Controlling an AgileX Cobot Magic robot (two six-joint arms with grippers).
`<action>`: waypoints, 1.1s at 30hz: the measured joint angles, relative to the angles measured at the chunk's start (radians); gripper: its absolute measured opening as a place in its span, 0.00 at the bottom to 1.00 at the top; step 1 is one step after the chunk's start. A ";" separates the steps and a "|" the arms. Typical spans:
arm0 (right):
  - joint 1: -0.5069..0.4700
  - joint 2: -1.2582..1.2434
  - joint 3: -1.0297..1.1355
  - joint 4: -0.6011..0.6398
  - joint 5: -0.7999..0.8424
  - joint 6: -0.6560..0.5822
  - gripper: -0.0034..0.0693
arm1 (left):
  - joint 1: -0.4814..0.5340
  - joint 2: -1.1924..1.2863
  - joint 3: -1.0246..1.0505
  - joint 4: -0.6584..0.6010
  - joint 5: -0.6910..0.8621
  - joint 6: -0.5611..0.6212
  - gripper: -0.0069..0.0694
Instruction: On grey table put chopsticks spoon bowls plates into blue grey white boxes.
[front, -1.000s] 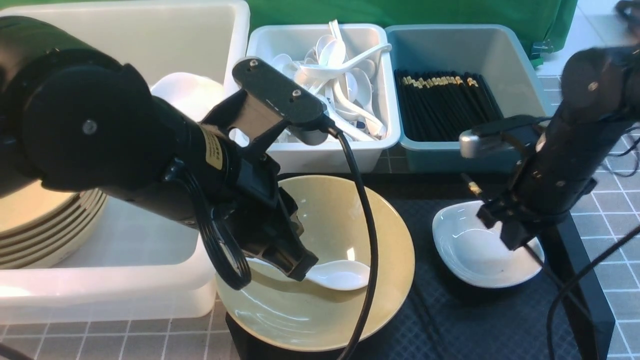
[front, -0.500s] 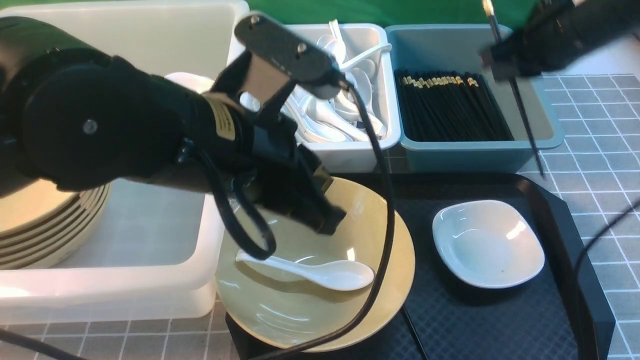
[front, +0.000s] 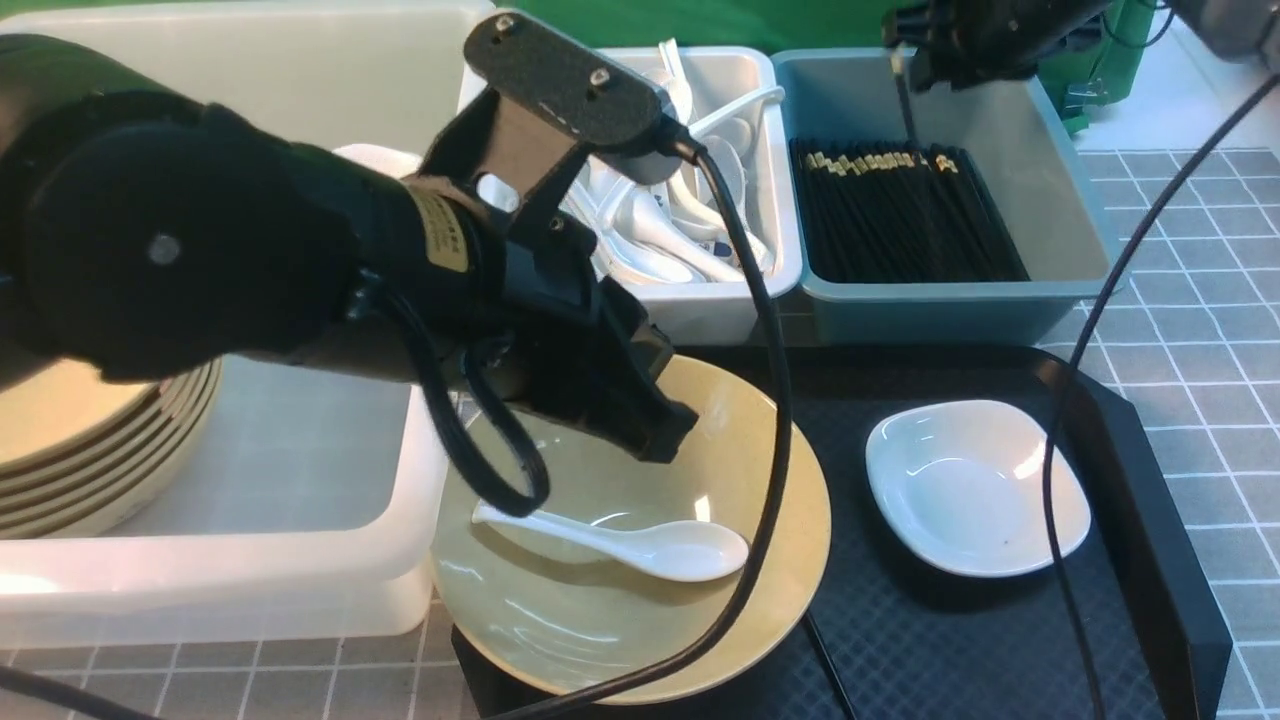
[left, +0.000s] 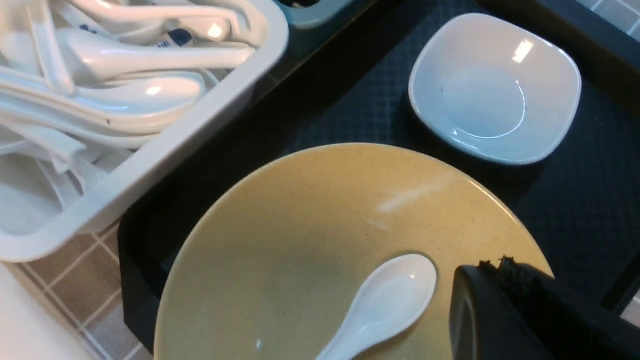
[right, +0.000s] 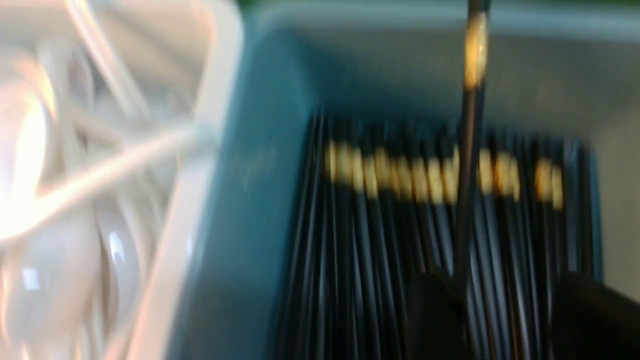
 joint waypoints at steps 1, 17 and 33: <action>0.000 0.000 -0.018 0.001 0.058 -0.029 0.60 | 0.000 -0.013 0.000 0.003 0.000 -0.003 0.07; 0.165 -0.625 0.715 0.052 0.208 -0.290 0.69 | 0.000 -0.378 0.086 0.257 0.279 -0.260 0.07; 0.435 -0.906 1.554 0.096 -0.262 -0.188 0.69 | 0.000 -0.445 0.291 0.204 0.187 -0.290 0.07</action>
